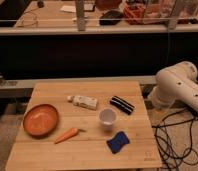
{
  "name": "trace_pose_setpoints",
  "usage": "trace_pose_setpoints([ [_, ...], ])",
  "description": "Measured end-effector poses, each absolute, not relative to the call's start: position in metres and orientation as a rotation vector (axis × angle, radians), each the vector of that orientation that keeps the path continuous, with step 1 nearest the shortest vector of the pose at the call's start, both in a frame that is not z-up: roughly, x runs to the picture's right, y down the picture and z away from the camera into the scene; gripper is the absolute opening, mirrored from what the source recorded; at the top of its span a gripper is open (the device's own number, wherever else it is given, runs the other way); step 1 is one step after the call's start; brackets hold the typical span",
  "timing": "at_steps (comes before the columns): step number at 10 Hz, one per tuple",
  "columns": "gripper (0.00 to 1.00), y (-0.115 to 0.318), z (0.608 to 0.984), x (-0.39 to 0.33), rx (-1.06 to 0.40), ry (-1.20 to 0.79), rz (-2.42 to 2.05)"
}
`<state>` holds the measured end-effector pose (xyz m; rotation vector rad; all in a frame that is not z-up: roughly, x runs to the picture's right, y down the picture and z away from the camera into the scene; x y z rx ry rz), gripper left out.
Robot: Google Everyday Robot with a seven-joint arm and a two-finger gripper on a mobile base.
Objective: Place the ceramic cup in the ceramic bowl
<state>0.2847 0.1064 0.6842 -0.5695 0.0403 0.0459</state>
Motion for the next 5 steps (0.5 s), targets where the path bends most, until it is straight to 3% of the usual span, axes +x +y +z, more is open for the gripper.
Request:
trace_pose_setpoints([
  [5, 0.80, 0.103, 0.684, 0.260, -0.536, 0.023, -0.030],
])
